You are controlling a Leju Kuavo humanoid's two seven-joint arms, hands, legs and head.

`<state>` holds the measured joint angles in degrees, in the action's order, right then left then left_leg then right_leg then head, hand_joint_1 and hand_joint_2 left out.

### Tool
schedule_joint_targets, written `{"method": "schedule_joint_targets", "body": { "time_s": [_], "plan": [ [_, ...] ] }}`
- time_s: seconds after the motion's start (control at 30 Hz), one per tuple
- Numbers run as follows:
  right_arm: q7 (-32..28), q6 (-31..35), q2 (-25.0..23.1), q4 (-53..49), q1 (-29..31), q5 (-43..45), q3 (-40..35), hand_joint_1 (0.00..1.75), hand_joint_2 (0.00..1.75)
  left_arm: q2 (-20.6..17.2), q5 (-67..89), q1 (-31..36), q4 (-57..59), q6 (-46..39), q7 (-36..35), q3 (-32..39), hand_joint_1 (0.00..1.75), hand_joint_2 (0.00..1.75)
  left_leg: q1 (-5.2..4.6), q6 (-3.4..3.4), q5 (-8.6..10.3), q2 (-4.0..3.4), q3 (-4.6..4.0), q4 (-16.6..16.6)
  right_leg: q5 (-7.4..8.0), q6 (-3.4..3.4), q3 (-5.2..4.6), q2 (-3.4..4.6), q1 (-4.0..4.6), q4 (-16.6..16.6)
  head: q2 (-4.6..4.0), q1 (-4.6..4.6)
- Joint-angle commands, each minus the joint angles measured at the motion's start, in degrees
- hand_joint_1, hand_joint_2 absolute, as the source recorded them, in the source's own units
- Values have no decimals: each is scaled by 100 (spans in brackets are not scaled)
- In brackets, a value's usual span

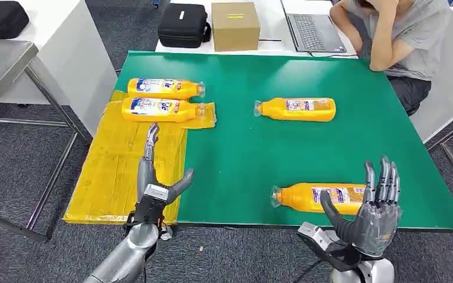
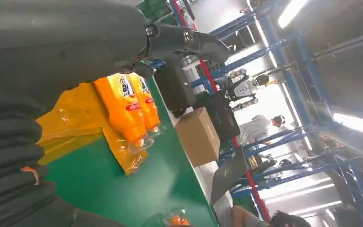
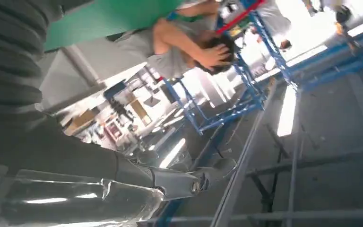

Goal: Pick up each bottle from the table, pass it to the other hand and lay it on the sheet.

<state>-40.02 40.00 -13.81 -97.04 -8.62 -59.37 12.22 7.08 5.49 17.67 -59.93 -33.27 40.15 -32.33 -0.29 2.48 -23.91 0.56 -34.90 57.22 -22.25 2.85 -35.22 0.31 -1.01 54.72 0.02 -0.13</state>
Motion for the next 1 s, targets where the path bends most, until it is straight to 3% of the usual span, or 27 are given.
{"method": "schedule_joint_targets", "body": {
  "time_s": [0.03,0.33,0.4,0.53,0.63,0.77,1.0],
  "plan": [
    [2,0,-57,1281,251,-159,488,0,175,-127,17,100,88,13,-15,-20,0,175,9,-10,-7,-10,23,-6,-3,-9,23,5,10,-11,0,0],
    [33,0,-17,1710,416,-555,679,0,175,-92,105,101,133,132,-15,124,0,175,9,-13,-13,-15,30,-4,-8,-12,28,8,10,-6,0,0],
    [472,0,39,1664,470,-1463,856,0,175,-46,142,117,272,181,-15,196,0,175,7,-10,-8,-10,26,-7,-5,-9,26,5,8,-9,0,-2],
    [712,0,120,1919,523,-1217,763,0,175,5,222,130,405,69,-15,308,0,175,5,-9,-5,-8,22,-7,-3,-8,21,3,6,-8,0,-2],
    [1397,0,495,2102,604,-1474,488,0,175,81,320,164,554,89,-15,479,0,175,7,-11,-12,-10,33,-5,-8,-11,33,3,9,-9,0,-2],
    [1862,0,783,2144,663,-1711,579,0,175,197,441,199,712,163,-15,602,0,175,5,-11,-12,-8,32,-2,-10,-10,32,1,6,-6,0,0],
    [2139,0,1060,2914,842,-1679,708,0,175,250,489,200,812,178,-15,670,0,175,6,-10,-7,-2,27,-7,-5,-8,30,-4,8,-12,0,0]
  ]
}}
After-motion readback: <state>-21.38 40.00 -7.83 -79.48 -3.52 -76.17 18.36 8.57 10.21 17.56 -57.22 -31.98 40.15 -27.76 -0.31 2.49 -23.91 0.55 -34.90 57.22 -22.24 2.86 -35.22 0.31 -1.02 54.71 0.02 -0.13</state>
